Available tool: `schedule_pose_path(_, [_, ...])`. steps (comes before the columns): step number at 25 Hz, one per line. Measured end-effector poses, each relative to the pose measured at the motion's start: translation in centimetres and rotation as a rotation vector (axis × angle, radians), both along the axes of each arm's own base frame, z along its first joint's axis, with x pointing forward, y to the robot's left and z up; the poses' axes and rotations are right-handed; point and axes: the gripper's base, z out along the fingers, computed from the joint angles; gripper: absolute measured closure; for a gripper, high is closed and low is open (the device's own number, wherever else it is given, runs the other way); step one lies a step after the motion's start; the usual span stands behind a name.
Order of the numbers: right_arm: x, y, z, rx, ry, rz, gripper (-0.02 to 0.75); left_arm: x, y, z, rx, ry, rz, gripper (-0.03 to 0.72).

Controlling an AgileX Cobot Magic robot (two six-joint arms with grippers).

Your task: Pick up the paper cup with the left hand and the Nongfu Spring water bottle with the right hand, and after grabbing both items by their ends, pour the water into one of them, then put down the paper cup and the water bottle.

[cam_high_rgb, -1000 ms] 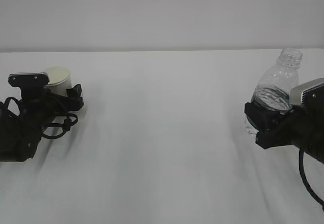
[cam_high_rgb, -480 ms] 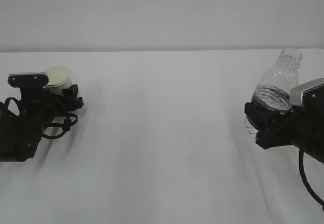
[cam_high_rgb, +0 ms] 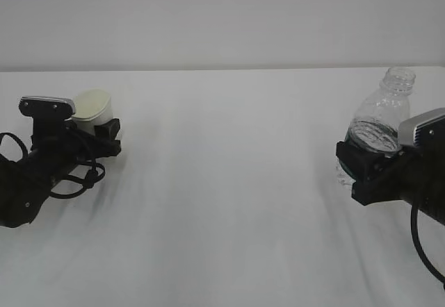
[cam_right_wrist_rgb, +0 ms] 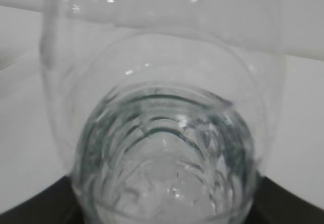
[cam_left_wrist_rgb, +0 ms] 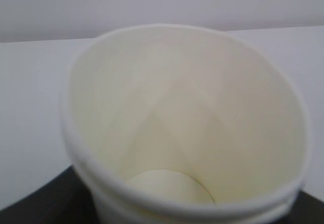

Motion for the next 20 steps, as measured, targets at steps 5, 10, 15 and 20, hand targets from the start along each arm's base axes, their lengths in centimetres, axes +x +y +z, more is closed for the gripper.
schedule_pose_path(5, [-0.2,0.0,0.0,0.000,0.002,0.000,0.326,-1.2,-0.6,1.3,-0.003,-0.003,-0.086,0.217])
schedule_pose_path(10, [-0.8,-0.1,0.5,0.049,0.015,-0.012,0.326,-2.5,-2.1,3.1,-0.059,-0.006,-0.270,0.217])
schedule_pose_path(15, [-1.8,-0.2,1.4,0.074,0.001,-0.020,0.326,-3.8,-3.9,4.1,-0.119,0.031,-0.501,0.217])
schedule_pose_path(20, [-3.0,-0.4,2.1,0.084,-0.017,-0.036,0.326,-5.4,-6.0,4.6,-0.140,0.079,-0.702,0.218])
